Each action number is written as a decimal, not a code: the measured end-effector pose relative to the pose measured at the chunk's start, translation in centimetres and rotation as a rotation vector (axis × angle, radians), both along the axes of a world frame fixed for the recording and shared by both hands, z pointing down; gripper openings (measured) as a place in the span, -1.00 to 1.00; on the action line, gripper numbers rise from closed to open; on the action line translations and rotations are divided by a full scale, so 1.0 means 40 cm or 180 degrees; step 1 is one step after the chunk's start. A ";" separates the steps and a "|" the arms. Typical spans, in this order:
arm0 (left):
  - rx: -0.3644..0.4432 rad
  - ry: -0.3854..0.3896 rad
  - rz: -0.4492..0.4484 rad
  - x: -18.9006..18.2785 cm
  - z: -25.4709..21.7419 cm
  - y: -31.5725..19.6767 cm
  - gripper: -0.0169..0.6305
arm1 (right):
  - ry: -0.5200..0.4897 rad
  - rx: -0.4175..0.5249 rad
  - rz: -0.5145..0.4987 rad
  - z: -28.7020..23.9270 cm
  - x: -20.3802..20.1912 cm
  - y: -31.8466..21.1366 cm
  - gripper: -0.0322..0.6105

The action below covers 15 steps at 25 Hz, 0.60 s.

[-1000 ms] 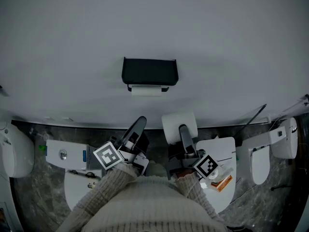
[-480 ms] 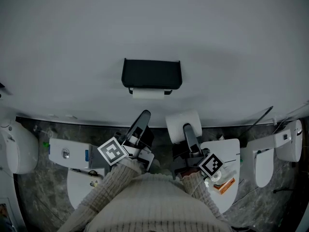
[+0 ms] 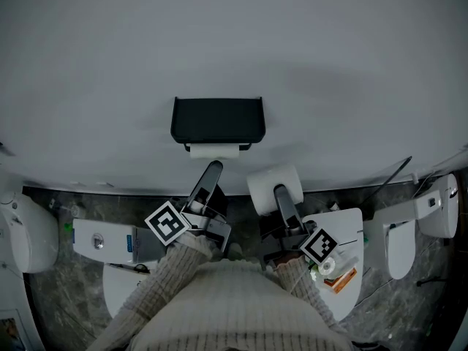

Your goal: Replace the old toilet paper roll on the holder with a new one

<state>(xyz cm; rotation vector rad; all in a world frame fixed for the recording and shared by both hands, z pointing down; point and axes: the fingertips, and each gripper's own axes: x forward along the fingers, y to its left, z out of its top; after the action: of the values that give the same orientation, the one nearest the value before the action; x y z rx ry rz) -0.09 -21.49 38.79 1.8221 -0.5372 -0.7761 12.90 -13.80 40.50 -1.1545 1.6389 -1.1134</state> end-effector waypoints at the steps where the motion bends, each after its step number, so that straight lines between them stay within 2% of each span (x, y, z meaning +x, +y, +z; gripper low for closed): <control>1: -0.0017 -0.0014 -0.0022 0.002 0.002 -0.010 -0.17 | 0.0012 0.0002 0.0000 0.000 0.003 -0.005 0.55; 5: -0.0042 0.0007 -0.0086 0.006 0.001 -0.046 -0.06 | 0.0008 0.0006 0.0007 0.000 0.015 -0.020 0.55; 15: 0.0001 0.0132 -0.0072 0.032 -0.026 -0.096 -0.06 | -0.0017 0.0100 -0.0047 -0.017 0.024 -0.066 0.55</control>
<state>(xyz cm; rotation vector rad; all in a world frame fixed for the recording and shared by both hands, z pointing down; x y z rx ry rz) 1.18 -25.33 37.75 1.7990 -0.5313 -0.8276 13.84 -16.46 39.81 -1.1202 1.6575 -1.0955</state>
